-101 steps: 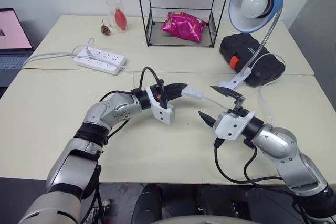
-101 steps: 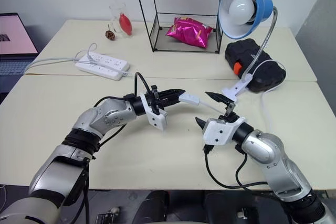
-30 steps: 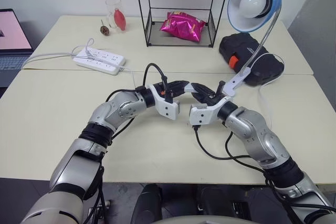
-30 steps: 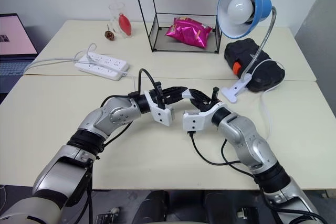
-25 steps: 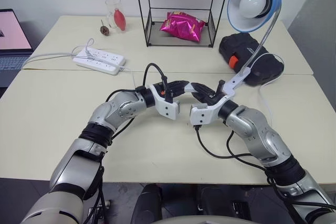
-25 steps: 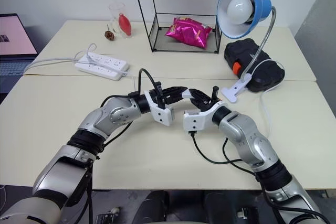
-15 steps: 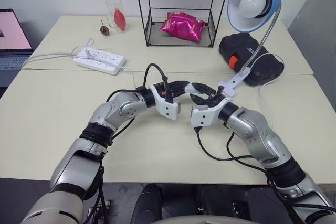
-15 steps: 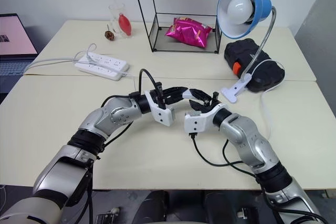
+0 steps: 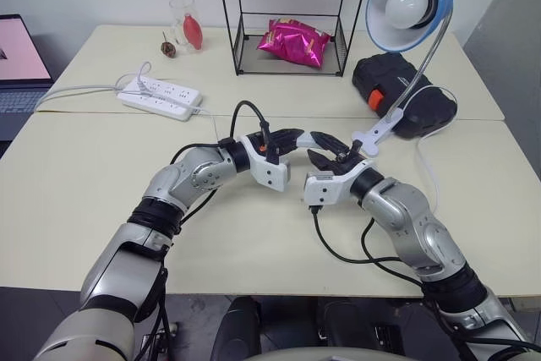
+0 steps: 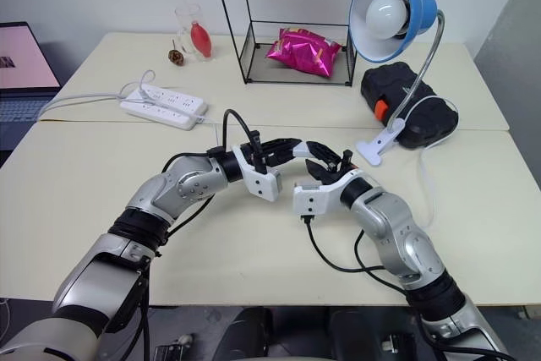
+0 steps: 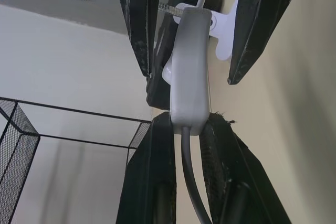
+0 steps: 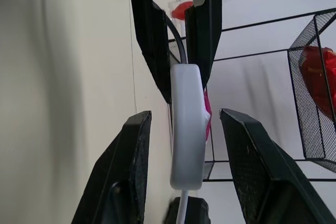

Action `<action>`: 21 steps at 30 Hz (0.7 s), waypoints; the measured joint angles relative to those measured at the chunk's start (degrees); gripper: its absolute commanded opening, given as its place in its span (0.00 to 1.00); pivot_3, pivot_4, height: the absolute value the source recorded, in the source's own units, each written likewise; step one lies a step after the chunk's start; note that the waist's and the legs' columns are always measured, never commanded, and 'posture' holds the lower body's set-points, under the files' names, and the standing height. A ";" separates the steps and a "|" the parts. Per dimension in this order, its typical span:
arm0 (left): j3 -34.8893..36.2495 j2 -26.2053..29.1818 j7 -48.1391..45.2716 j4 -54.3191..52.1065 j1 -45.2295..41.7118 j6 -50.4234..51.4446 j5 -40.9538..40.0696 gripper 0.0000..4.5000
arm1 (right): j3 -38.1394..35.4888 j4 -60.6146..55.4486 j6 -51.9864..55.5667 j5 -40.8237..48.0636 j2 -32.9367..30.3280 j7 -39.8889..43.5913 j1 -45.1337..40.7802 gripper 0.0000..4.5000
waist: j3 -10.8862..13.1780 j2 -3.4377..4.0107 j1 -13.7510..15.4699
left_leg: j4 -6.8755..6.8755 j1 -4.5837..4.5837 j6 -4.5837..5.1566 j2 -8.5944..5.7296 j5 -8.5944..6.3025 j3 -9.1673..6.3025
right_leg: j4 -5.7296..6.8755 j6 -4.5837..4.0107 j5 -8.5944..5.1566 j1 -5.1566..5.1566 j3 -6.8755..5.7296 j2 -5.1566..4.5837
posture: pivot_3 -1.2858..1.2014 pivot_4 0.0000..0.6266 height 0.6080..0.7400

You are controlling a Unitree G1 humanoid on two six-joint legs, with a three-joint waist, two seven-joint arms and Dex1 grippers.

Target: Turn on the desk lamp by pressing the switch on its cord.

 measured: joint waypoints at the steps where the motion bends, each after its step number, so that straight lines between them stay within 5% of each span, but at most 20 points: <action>1: 0.00 0.00 0.00 -0.16 0.03 0.01 0.00 0.08 | 0.07 -0.18 0.23 -0.05 0.22 0.30 0.00 0.48 | 0.00 0.00 0.01 | 0.00 0.00 0.00 0.00 0.00 0.00 | 0.00 0.00 0.00 0.00 0.00 0.00 | 0.52 0.24 1.00; 8: 0.00 -0.07 0.00 -0.22 0.14 0.17 0.00 0.08 | 0.12 -0.40 1.24 0.05 0.74 1.71 0.12 0.48 | 0.00 0.00 0.00 | 0.00 0.00 0.00 0.00 0.00 0.00 | 0.00 0.00 0.00 0.00 0.00 0.00 | 0.52 0.24 1.00; 15: -0.08 -0.07 -0.01 -0.22 0.52 0.20 0.07 0.08 | 0.24 -1.18 1.42 0.23 1.47 3.20 0.20 0.10 | 0.00 0.00 0.01 | 0.01 0.00 0.00 0.00 0.00 -0.01 | 0.00 0.00 0.00 0.00 -0.01 0.00 | 0.52 0.24 1.00; 21: -0.10 -0.05 -0.01 -0.23 0.53 0.20 0.13 0.08 | 0.23 -1.18 1.46 0.24 1.58 3.40 0.22 0.07 | 0.00 0.00 0.01 | 0.00 0.00 0.00 0.00 0.00 0.00 | 0.00 0.00 0.00 0.00 0.00 0.00 | 0.52 0.24 1.00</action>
